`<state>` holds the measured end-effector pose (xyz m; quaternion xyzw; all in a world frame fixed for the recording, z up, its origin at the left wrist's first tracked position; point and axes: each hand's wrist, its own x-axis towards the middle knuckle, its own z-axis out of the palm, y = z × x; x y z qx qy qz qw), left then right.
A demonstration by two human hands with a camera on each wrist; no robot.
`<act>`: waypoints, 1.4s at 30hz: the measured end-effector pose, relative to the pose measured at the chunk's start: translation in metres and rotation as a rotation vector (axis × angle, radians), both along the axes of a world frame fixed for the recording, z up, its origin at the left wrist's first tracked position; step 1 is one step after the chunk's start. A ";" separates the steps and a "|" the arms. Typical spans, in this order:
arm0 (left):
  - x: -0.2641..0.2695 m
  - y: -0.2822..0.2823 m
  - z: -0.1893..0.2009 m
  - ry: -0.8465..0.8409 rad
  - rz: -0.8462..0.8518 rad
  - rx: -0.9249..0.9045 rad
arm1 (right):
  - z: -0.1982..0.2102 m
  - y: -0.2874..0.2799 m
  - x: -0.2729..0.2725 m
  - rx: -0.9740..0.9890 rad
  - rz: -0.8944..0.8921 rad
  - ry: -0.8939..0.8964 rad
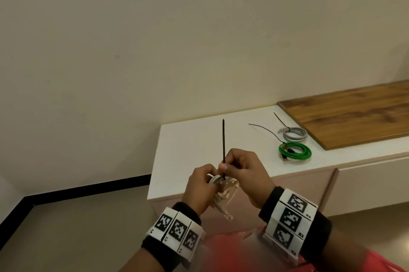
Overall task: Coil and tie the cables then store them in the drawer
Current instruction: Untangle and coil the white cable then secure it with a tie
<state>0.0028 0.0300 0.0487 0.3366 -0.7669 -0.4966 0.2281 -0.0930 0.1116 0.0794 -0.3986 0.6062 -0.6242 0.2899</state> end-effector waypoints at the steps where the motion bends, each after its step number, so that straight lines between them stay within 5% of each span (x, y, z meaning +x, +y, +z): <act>1: 0.000 -0.001 -0.001 0.006 -0.042 -0.001 | -0.001 0.000 -0.002 -0.007 -0.008 -0.010; 8: -0.001 0.013 -0.002 -0.098 -0.262 -0.273 | 0.003 -0.005 -0.031 0.037 0.027 -0.276; 13: -0.009 0.024 -0.011 -0.060 -0.276 -0.445 | -0.002 -0.004 -0.042 0.090 0.016 -0.604; 18: -0.008 0.027 -0.012 -0.114 -0.218 -0.586 | -0.004 -0.009 -0.047 0.094 -0.031 -0.714; 23: -0.007 0.026 -0.016 -0.177 -0.145 -0.584 | -0.004 -0.013 -0.039 0.107 -0.066 -0.606; 36: -0.012 0.014 -0.017 -0.264 0.033 -0.411 | -0.013 -0.005 0.013 0.048 -0.123 0.020; 42: -0.017 0.007 -0.026 -0.103 -0.092 -0.267 | -0.020 0.003 -0.014 -0.058 -0.080 -0.134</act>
